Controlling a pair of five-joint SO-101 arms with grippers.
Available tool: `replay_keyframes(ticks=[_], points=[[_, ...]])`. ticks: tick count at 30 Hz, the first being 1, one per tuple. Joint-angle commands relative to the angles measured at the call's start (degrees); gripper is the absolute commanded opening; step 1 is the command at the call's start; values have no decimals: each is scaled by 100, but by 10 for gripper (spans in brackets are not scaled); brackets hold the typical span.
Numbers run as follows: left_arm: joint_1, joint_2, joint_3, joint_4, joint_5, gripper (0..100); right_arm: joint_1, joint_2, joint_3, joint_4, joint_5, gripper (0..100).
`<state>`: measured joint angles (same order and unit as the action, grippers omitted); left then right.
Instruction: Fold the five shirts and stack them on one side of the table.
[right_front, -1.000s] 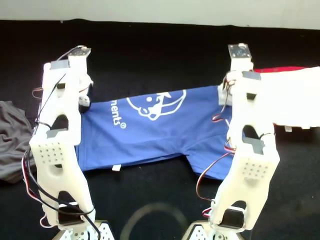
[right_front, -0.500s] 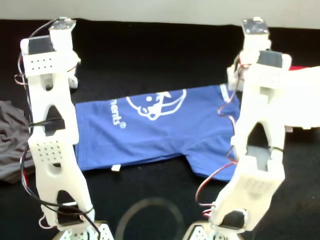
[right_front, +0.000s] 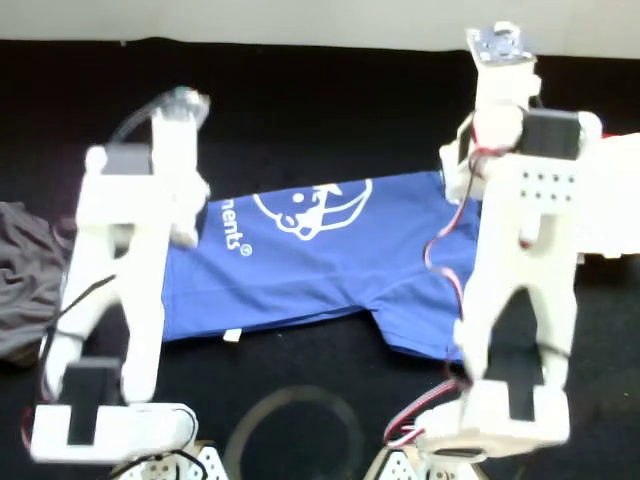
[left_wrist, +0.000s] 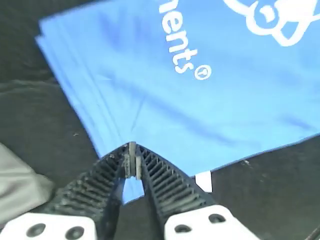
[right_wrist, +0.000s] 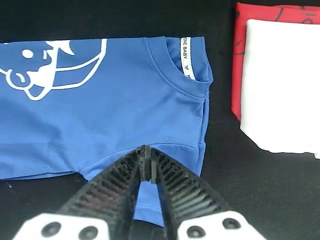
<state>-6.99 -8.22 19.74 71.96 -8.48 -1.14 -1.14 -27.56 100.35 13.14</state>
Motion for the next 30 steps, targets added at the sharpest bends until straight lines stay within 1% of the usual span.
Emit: replay_keyframes(ticks=[1,4,6,7,12,14,17,20,30], points=[[48,-892,1974,-1196,0,9,-268,-1218,1033,57,-44,6],[13,-1200,2853,-1890,0,9,-400,-2088,2571,-48,-18,6],[13,-1262,3284,-2330,0,9,-382,-2642,3618,-277,18,6],[22,-1253,3451,-2541,0,9,-374,-2905,4119,-444,149,6],[22,-1253,4163,-3464,0,9,-382,-3943,6492,-1341,1354,11],[40,-1253,4418,-3745,0,9,-374,-4207,7169,-1622,1793,36],[48,-1270,4673,-4220,0,9,-382,-4497,7855,-1991,2084,122],[40,-1297,4716,-4264,0,9,-391,-4699,8233,-2105,2321,199],[13,-1297,4716,-4290,0,9,-365,-5200,9112,-2255,4132,201]])
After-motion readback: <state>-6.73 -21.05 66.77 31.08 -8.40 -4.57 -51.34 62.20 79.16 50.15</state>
